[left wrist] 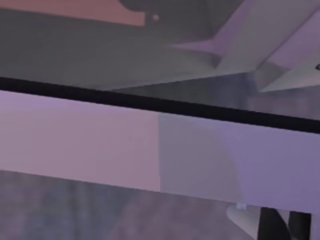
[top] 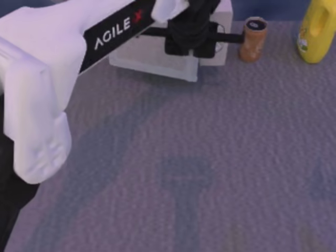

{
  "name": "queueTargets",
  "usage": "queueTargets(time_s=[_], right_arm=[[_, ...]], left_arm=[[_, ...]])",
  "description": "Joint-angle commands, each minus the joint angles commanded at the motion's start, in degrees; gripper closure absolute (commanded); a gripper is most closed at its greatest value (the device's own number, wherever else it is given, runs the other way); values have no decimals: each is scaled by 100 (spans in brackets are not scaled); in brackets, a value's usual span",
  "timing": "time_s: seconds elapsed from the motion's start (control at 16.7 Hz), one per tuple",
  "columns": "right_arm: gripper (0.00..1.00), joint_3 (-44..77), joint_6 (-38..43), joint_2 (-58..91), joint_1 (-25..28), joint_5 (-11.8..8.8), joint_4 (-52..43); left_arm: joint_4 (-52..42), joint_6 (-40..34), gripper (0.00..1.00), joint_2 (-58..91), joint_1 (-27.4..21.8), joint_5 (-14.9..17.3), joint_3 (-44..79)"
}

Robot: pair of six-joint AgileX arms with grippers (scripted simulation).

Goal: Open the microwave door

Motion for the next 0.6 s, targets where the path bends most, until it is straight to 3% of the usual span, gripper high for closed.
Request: queueTargets(time_s=[0.3, 0.6], right_arm=[[0, 0, 0, 0, 0, 0, 0], [0, 0, 0, 0, 0, 0, 0]], left_arm=[[464, 401, 100, -529, 56, 191, -903], [493, 425, 100, -562, 60, 206, -951]])
